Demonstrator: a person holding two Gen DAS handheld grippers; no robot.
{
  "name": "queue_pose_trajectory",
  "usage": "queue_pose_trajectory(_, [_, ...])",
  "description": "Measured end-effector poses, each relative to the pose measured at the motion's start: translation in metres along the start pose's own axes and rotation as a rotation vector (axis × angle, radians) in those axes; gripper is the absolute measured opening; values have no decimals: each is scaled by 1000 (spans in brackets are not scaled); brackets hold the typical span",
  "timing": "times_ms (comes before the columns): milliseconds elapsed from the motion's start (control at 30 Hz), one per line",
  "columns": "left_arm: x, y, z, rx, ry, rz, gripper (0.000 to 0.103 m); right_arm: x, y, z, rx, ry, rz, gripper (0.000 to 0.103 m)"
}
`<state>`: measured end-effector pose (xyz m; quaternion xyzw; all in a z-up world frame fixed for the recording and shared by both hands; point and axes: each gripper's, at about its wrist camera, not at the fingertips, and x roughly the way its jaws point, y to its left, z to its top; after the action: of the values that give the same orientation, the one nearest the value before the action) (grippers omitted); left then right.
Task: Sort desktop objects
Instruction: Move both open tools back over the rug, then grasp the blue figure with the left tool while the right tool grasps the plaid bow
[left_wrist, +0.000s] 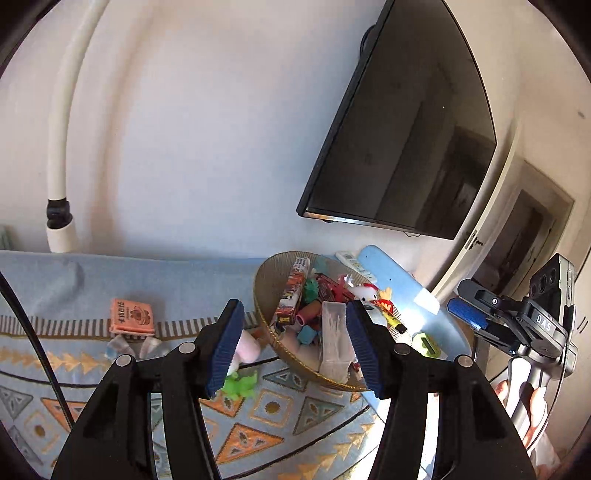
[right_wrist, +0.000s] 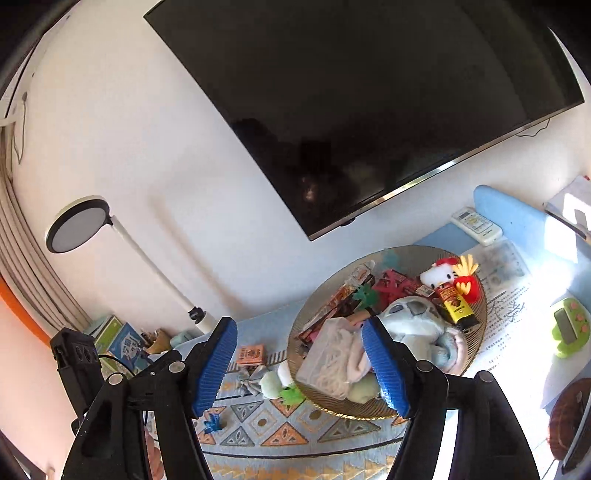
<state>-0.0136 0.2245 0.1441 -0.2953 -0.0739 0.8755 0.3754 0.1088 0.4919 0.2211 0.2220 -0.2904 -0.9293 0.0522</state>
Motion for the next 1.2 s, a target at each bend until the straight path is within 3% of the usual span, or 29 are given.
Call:
queue_pose_trajectory(167, [-57, 43, -9, -13, -55, 142, 72, 19, 42, -37, 59, 148, 212, 75])
queue_pose_trajectory(233, [-74, 65, -20, -27, -64, 192, 73, 34, 51, -63, 74, 201, 233, 93])
queue_pose_trajectory(300, [-81, 89, -38, -50, -11, 255, 73, 55, 52, -91, 87, 254, 231, 103])
queue_pose_trajectory(400, [-71, 123, -70, -74, 118, 312, 73, 90, 47, -125, 44, 344, 188, 103])
queue_pose_trajectory(500, [-48, 141, -96, -73, 193, 354, 73, 109, 32, -141, -27, 352, 110, 103])
queue_pose_trajectory(667, [-21, 143, -112, -45, 243, 320, 73, 122, 8, -149, -20, 365, 99, 103])
queue_pose_trajectory(833, [2, 134, -116, 16, 302, 374, 73, 127, 13, -151, -41, 374, 117, 103])
queue_pose_trajectory(867, [3, 129, -116, 38, 303, 380, 71, 127, 16, -151, -55, 375, 117, 103])
queue_pose_trajectory(933, [8, 121, -116, 78, 318, 406, 58, 132, 22, -153, -87, 393, 111, 103])
queue_pose_trajectory(967, [9, 118, -116, 98, 320, 429, 44, 134, 26, -154, -110, 408, 99, 103])
queue_pose_trajectory(1100, [-2, 121, -114, 49, 278, 349, 45, 143, 59, -142, -298, 434, 59, 103])
queue_pose_trajectory(1200, [-22, 139, -112, -71, 195, 284, 45, 161, 94, -124, -493, 390, -9, 103])
